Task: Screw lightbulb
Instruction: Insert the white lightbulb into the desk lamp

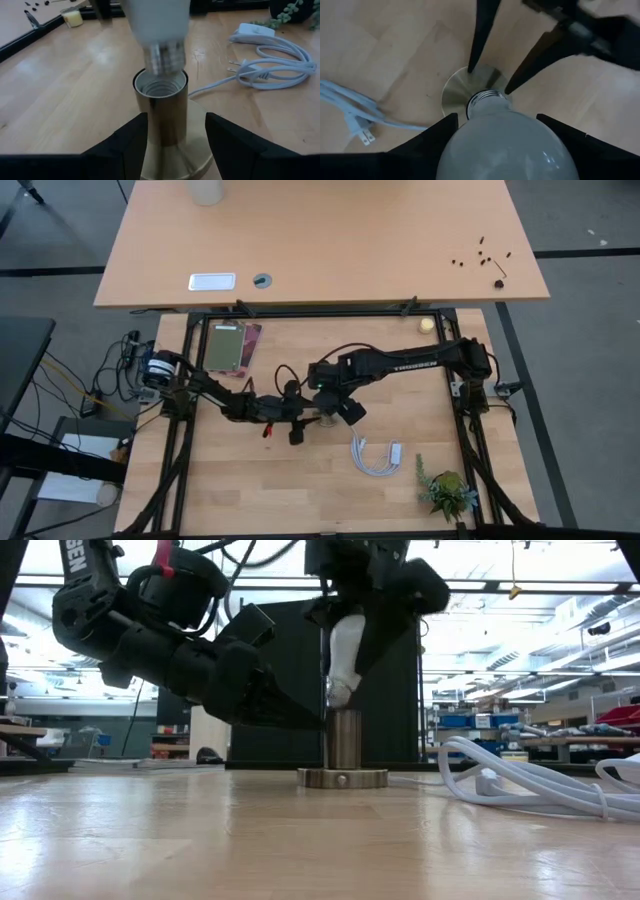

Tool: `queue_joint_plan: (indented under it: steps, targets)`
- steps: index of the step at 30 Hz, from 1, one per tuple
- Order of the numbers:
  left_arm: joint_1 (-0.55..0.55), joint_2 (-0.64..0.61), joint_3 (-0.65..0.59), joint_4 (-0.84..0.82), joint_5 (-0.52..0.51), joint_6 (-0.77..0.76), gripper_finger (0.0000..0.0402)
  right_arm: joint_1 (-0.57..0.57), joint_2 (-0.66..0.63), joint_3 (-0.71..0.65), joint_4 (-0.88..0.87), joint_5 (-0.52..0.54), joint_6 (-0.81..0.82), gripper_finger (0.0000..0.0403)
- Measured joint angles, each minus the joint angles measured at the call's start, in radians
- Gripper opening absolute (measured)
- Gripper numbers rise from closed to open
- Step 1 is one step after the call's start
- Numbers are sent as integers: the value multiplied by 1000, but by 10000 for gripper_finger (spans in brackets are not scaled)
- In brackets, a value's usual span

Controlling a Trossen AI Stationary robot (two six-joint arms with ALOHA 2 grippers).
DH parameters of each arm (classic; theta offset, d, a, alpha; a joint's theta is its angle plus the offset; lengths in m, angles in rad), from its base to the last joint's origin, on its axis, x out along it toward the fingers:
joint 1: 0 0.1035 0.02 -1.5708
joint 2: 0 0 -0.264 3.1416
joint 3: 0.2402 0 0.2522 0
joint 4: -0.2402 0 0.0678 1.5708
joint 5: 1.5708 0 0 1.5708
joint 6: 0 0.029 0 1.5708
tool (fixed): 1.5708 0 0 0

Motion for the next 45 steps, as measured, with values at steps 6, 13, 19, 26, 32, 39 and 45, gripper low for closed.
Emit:
queue_joint_plan:
  steps: [6,13,19,26,32,39,45]
  targets:
    - [4,0,0,-15,0,-23,204,-6,0,85,-99,-8,31,263]
    - [37,9,16,-10,3,-15,204,-20,1,89,-174,-8,109,269]
    - [61,97,98,-13,18,57,204,-19,6,88,-184,-8,142,267]
    - [67,121,143,-30,-170,68,204,-21,6,88,-236,-8,184,269]
    - [66,117,143,-11,-126,53,204,-42,6,88,-274,1,195,270]
    - [66,117,143,-31,-5,-56,204,-50,6,88,-279,4,195,268]
    - [65,117,143,-31,70,-132,204,-51,6,88,-276,3,190,270]
